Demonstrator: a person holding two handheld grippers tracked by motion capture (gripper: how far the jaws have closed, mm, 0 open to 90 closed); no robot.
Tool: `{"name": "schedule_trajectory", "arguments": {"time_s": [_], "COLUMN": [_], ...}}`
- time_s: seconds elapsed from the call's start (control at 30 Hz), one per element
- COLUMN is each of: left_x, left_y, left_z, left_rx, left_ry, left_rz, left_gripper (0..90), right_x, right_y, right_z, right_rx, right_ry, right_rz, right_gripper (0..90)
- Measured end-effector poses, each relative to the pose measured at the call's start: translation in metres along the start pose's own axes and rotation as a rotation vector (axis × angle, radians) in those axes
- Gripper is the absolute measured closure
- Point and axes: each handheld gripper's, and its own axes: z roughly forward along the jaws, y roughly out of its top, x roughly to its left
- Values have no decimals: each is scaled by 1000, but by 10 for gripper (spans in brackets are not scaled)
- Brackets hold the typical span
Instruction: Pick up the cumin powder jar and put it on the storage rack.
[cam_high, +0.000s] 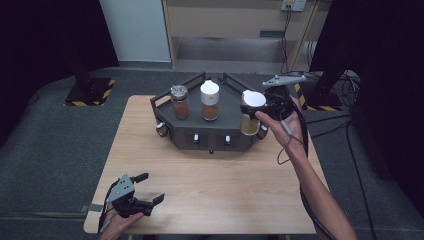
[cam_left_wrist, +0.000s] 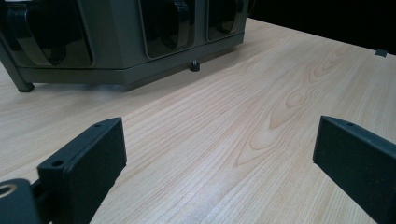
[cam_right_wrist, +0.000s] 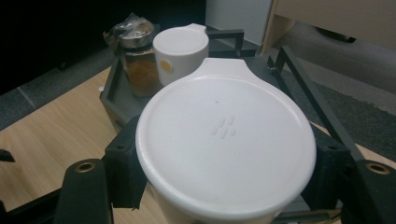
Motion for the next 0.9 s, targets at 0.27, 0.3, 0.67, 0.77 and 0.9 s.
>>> {"name": "schedule_trajectory", "arguments": {"time_s": [0.27,0.3,0.67,0.77,0.9], "left_x": [0,0,0,0,0], "left_y": [0,0,-1,-1,-1], "left_z": [-1,-1,-1,-1,0], "left_rx": [-2,-2,-3,-4,-3], "left_ry": [3,3,2,2,2], "left_rz": [-2,-2,-3,-3,-1], "left_gripper": [13,13,13,14,14], "right_x": [0,-1,-5,-4,-4], "right_y": [16,18,30,33,32], "right_z": [14,17,38,46,56], "right_rx": [0,2,-17,-15,-20], "right_ry": [-41,-42,-72,-98,-132], "right_rz": [-11,-6,24,29,29], "right_gripper": [306,306,306,306,306]}}
